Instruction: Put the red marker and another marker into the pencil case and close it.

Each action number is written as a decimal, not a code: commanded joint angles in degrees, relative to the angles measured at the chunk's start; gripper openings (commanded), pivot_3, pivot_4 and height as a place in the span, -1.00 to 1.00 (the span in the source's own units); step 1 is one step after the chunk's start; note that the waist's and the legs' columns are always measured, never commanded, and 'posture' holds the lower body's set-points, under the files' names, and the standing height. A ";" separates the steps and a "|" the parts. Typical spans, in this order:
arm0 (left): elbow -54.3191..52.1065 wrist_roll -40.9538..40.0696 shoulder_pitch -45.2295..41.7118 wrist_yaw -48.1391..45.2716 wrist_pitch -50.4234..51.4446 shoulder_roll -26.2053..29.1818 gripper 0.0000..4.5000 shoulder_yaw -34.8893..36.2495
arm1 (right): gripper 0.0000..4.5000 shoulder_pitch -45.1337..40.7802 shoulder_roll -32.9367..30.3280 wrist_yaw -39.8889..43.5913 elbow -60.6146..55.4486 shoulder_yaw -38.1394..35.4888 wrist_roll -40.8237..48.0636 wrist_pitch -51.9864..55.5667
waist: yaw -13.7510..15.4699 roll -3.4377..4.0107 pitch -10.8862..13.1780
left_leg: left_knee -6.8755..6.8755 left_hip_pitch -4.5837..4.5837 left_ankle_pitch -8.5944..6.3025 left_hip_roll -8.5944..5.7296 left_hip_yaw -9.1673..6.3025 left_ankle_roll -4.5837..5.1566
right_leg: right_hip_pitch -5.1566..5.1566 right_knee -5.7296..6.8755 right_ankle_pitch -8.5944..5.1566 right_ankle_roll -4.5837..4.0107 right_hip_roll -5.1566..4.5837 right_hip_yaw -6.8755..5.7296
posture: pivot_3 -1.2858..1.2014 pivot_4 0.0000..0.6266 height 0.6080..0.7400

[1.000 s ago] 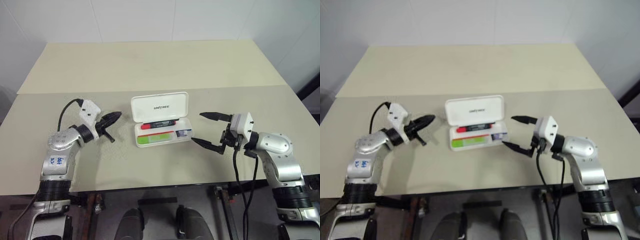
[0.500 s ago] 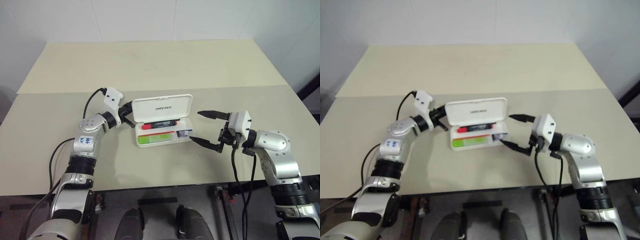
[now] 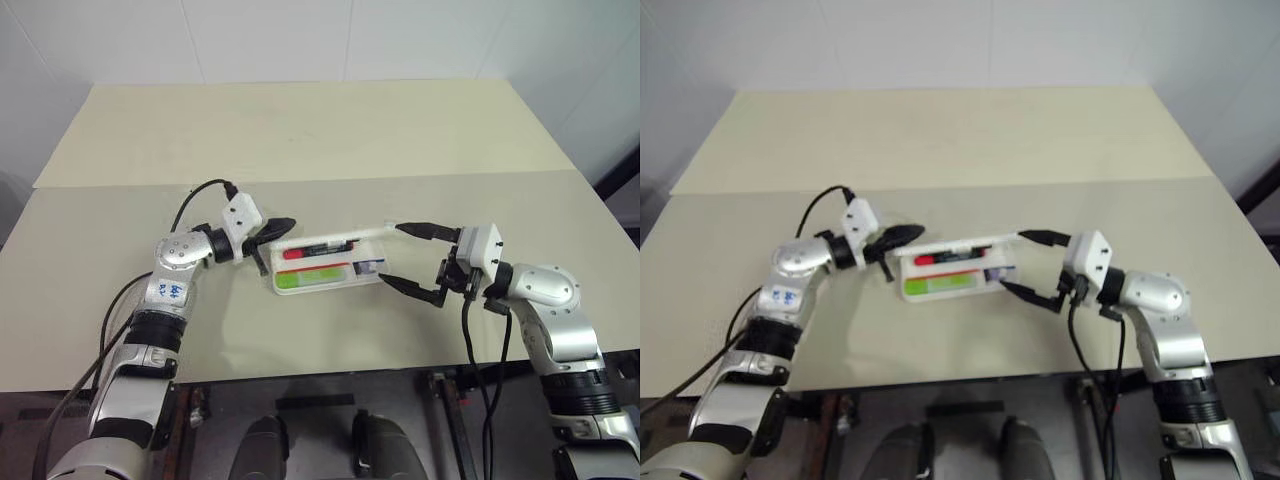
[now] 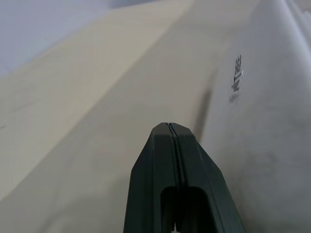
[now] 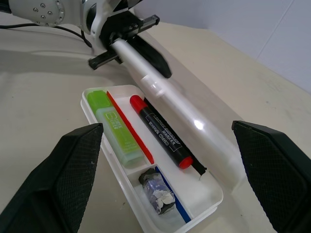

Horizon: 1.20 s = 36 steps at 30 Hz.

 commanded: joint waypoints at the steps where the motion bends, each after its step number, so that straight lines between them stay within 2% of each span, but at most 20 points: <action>1: -1.84 1.54 -1.21 -3.70 -1.35 0.27 -0.99 -3.17 | 1.00 0.29 -1.29 -0.93 -2.79 -2.25 0.95 -0.09 | 0.01 0.00 0.00 | 0.00 0.00 0.00 0.00 0.00 0.00 | 0.00 0.00 0.00 0.00 0.00 0.00 | 0.03 -0.52 1.00; 10: -5.52 6.00 0.60 -5.29 5.09 -3.09 -0.99 -11.13 | 1.00 1.81 -1.93 -3.19 -6.67 -3.32 1.16 1.58 | 0.69 0.03 -0.02 | 0.03 0.02 -0.02 0.00 0.00 0.04 | 0.02 0.04 0.00 0.00 0.00 0.01 | 0.03 -0.52 1.00; 21: -7.41 9.07 0.82 -4.59 12.79 -4.25 -0.99 -14.92 | 1.00 4.86 -1.93 -5.84 -11.01 -4.28 1.53 3.43 | 1.15 0.10 -0.23 | 0.09 0.15 -0.01 0.00 -0.08 0.09 | 0.15 0.09 0.02 -0.04 0.00 0.01 | 0.03 -0.52 1.00; 26: -9.91 2.66 1.74 -2.22 15.52 -6.43 -0.99 -9.08 | 1.00 4.95 -1.49 -6.14 -10.97 -3.77 1.50 3.34 | 1.12 0.10 -0.23 | 0.11 0.14 -0.01 -0.01 -0.10 0.10 | 0.15 0.09 0.02 -0.05 -0.01 0.00 | 0.03 -0.52 1.00; 29: -14.68 -4.58 2.81 -2.30 21.11 -6.61 -0.99 -2.89 | 1.00 4.50 -1.22 -5.68 -9.93 -3.05 1.44 3.27 | 1.05 0.09 -0.22 | 0.10 0.12 0.00 0.00 -0.12 0.11 | 0.12 0.12 0.02 -0.05 -0.01 0.00 | 0.03 -0.52 1.00; 36: -22.51 -10.92 8.62 -2.74 22.56 0.09 -0.99 6.20 | 1.00 3.24 -0.39 -3.62 -6.45 -1.94 1.65 2.07 | 0.15 0.10 -0.22 | -0.03 0.06 0.00 0.03 -0.12 0.08 | 0.03 0.07 0.00 -0.07 0.03 0.00 | 0.03 -0.52 1.00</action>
